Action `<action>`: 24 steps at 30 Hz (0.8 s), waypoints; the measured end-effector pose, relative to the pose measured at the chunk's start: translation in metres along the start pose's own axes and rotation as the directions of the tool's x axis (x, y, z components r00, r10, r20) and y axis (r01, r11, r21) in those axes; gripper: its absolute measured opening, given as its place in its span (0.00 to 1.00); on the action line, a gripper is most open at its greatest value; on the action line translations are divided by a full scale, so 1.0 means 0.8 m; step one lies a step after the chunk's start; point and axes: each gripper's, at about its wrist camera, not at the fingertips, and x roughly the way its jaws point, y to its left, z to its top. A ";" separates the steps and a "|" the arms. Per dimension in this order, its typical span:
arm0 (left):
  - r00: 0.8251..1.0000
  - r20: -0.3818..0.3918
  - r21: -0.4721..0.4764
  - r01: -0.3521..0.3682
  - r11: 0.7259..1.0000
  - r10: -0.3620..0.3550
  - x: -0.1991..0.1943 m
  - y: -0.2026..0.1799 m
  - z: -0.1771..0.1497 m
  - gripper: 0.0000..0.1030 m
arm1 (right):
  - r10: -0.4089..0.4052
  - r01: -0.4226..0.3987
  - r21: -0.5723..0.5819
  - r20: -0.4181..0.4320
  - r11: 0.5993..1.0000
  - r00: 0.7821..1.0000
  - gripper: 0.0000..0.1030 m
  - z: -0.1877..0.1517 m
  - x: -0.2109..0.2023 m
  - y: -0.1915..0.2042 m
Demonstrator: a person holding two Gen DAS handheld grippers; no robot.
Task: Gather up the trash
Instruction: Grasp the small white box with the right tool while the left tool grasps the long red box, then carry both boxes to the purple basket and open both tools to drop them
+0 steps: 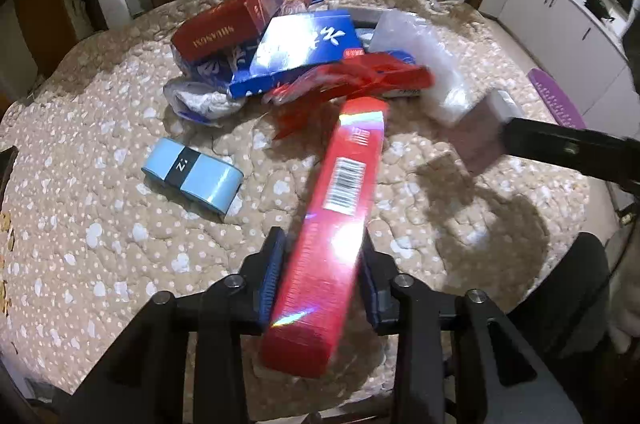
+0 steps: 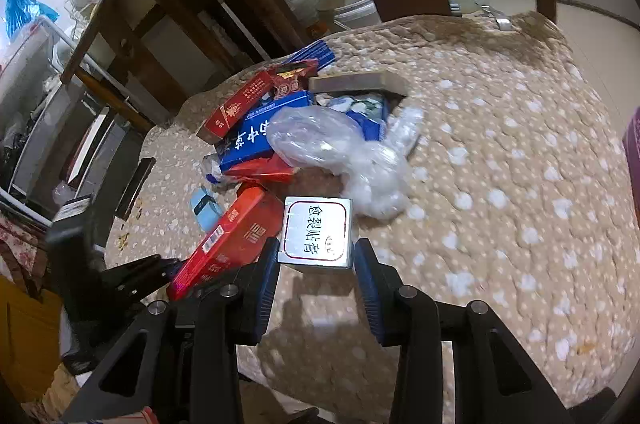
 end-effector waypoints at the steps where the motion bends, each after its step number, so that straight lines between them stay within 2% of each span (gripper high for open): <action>1: 1.000 0.006 -0.012 0.006 1.000 -0.006 -0.004 0.000 0.000 0.22 | 0.003 -0.003 0.001 0.002 1.000 1.000 0.40 -0.002 -0.004 -0.005; 7: 0.998 0.063 -0.029 0.018 0.999 -0.016 -0.047 -0.001 0.002 0.22 | 0.019 -0.020 0.036 0.042 0.999 0.999 0.40 -0.011 -0.034 -0.041; 13: 0.993 0.101 0.061 0.061 0.996 -0.067 -0.080 -0.043 0.020 0.22 | 0.007 -0.019 0.100 0.115 0.995 0.993 0.40 -0.013 -0.072 -0.096; 18: 0.986 0.077 0.183 0.129 0.975 -0.145 -0.070 -0.113 0.057 0.22 | -0.056 0.021 0.185 0.186 0.983 0.981 0.40 -0.012 -0.112 -0.158; 24: 0.973 0.038 0.327 0.204 0.923 -0.228 -0.040 -0.222 0.101 0.22 | -0.182 0.101 0.305 0.249 0.947 0.951 0.40 -0.017 -0.164 -0.250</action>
